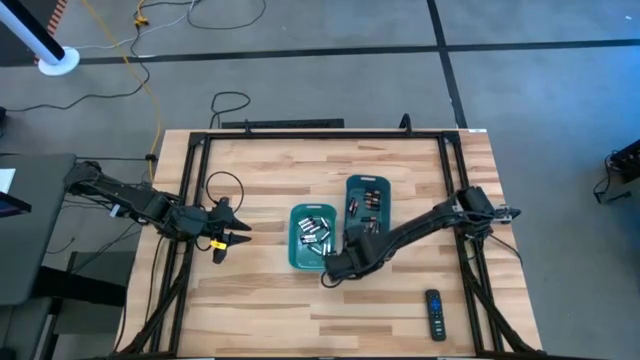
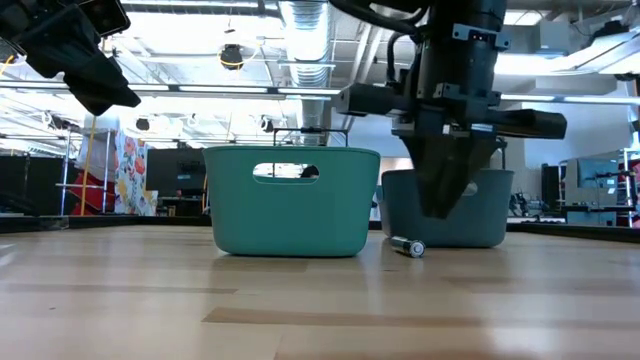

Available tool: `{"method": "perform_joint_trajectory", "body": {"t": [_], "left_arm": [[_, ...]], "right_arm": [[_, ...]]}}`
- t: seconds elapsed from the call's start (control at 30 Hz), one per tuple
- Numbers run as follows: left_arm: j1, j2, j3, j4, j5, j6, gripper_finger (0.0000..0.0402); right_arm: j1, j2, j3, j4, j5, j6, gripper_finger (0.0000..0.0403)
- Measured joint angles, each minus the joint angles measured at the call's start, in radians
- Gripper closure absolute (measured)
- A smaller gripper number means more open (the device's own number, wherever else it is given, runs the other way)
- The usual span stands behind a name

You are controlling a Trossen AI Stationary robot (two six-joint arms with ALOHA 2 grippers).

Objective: Sort batteries
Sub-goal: Put the silver battery into the green bin

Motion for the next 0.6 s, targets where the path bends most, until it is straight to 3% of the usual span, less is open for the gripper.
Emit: {"method": "perform_joint_trajectory", "body": {"t": [0.6], "left_arm": [[0.0,0.0,0.0,0.0,0.0,0.0,0.0264]], "right_arm": [[-0.009,0.017,-0.04,0.139,0.01,-0.021,0.0278]]}}
